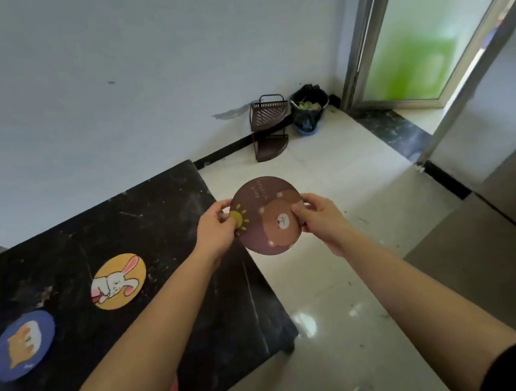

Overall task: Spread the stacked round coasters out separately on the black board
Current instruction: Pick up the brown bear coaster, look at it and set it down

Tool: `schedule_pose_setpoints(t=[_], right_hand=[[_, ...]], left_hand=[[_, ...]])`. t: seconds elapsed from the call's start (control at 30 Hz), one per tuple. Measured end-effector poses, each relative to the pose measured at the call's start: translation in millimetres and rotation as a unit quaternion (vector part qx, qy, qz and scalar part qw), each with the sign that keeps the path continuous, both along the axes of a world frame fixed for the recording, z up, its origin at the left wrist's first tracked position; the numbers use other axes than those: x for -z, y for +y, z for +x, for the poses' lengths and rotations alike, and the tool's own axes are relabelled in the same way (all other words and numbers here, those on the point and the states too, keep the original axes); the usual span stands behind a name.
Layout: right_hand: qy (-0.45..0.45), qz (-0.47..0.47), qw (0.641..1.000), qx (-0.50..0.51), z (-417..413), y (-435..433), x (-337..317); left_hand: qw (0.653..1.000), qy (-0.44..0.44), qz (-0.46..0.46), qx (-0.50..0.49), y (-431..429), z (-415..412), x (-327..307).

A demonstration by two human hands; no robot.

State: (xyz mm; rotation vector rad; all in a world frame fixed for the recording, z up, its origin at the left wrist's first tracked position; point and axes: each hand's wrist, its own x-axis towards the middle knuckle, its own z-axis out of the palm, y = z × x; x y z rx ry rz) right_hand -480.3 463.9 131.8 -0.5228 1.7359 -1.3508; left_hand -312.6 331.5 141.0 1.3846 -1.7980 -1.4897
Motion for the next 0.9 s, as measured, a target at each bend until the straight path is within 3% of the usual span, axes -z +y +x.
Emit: schedule_pose_setpoints(t=[0.13,0.4,0.6,0.9], right_hand=[[0.010,0.003,1.000,-0.012,-68,25,-16],[0.027,0.012,0.996,-0.085,-135,-7,-26],[0.132,0.041,0.981,-0.137,-149,-77,-15],[0.175,0.073,0.942,-0.278,-165,-238,-9]], left_hand=[[0.997,0.007,0.041,-0.058,30,-57,-7],[0.989,0.035,0.023,-0.144,14,-108,-26],[0.979,0.054,0.016,-0.198,-38,-124,-10],[0.948,0.064,0.052,-0.309,-154,-123,18]])
